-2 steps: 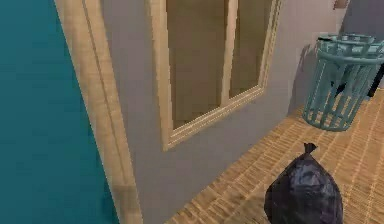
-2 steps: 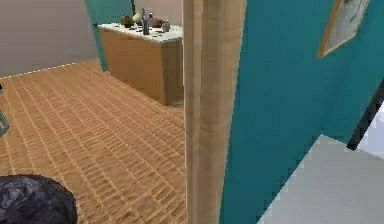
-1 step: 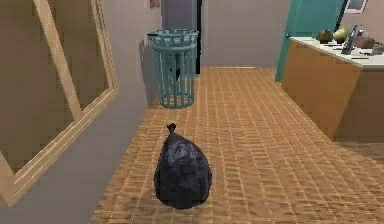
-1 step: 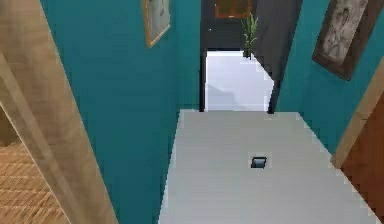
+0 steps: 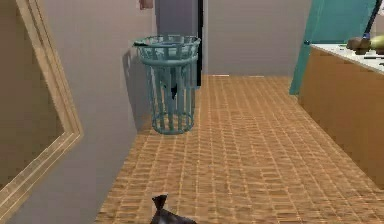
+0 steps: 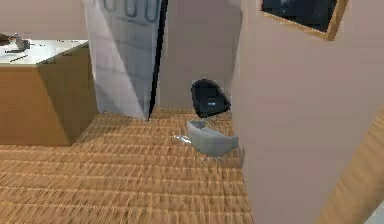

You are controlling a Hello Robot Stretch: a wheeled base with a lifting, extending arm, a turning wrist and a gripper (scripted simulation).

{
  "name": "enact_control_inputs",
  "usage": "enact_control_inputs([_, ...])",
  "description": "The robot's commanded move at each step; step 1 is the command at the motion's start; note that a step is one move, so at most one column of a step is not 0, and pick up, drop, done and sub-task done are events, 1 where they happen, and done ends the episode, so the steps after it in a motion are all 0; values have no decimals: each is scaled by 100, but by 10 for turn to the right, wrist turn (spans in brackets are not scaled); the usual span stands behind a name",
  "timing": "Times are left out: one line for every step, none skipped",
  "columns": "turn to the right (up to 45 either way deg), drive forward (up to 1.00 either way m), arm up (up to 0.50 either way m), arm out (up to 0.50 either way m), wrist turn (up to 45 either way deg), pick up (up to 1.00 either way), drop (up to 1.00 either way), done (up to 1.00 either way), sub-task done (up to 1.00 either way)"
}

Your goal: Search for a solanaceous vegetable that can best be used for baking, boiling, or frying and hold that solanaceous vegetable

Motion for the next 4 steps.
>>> enact_control_inputs([300,0,0,0,0,0,0,0,0])
enact_control_inputs([0,100,0,0,0,0,0,0,0])
enact_control_inputs([0,100,0,0,0,0,0,0,0])
enact_control_inputs([30,0,0,0,0,0,0,0,0])
